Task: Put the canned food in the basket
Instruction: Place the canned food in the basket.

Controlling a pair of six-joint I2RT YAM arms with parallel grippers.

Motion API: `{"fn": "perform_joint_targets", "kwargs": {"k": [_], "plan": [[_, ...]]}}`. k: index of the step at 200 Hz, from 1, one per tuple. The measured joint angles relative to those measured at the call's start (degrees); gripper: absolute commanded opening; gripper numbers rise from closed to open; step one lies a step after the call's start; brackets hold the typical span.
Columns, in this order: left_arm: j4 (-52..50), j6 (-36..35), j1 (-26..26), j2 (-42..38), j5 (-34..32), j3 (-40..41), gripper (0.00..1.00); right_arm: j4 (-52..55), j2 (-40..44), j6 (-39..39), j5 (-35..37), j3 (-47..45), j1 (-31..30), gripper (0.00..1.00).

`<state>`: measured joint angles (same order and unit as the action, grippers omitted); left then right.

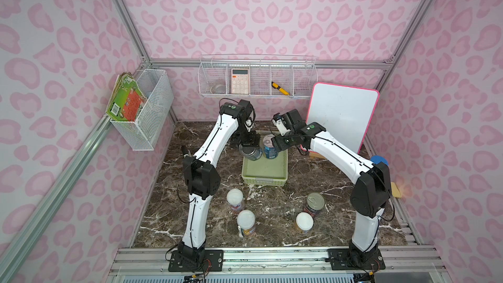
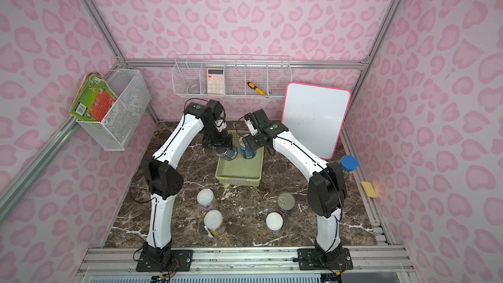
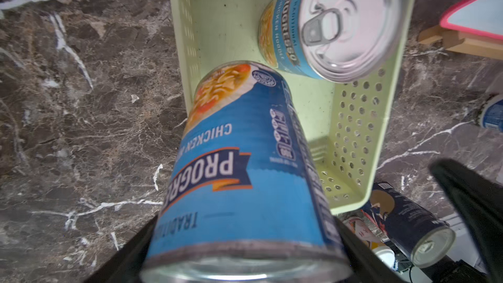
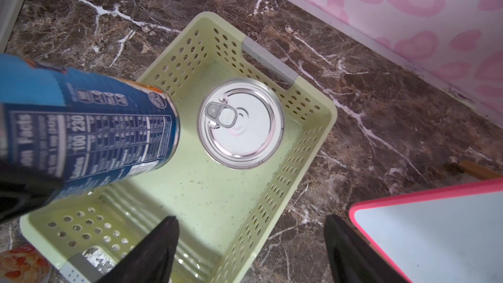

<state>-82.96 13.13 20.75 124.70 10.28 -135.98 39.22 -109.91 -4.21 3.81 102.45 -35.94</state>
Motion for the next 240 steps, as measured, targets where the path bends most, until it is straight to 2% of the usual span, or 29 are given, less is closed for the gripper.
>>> {"fn": "perform_joint_targets", "kwargs": {"k": [31,89,167,205,220,230,232,240], "plan": [[-0.3,0.0,0.0,-3.1,-0.7,0.1,0.00,-0.4,-0.4,0.0,0.0,0.0,0.0,0.87],[-0.3,-0.3,0.5,4.6,0.1,-0.6,0.00,-1.2,-0.7,0.0,0.0,-1.4,-0.4,0.86],[0.6,0.1,0.3,15.1,-3.9,-11.7,0.00,-3.0,-0.6,-0.2,-0.1,-3.6,-0.7,0.85],[1.7,0.2,-0.3,17.8,-4.6,-14.4,0.00,-3.9,-0.7,-0.3,-0.3,-5.0,-1.1,0.85],[2.5,0.2,-0.5,18.5,-4.7,-14.8,0.12,-4.3,-0.8,-0.3,-0.3,-5.8,-1.2,0.85],[3.0,0.2,-0.6,19.1,-4.5,-14.8,0.31,-4.5,-0.9,-0.5,-0.5,-6.3,-1.2,0.85],[3.3,0.2,-0.6,19.2,-4.4,-14.8,0.37,-4.5,-0.9,-0.5,-0.5,-6.4,-1.2,0.85],[3.7,0.3,-0.7,19.2,-4.2,-14.9,0.44,-4.8,-0.9,-0.5,-0.5,-6.7,-1.2,0.85]]}}
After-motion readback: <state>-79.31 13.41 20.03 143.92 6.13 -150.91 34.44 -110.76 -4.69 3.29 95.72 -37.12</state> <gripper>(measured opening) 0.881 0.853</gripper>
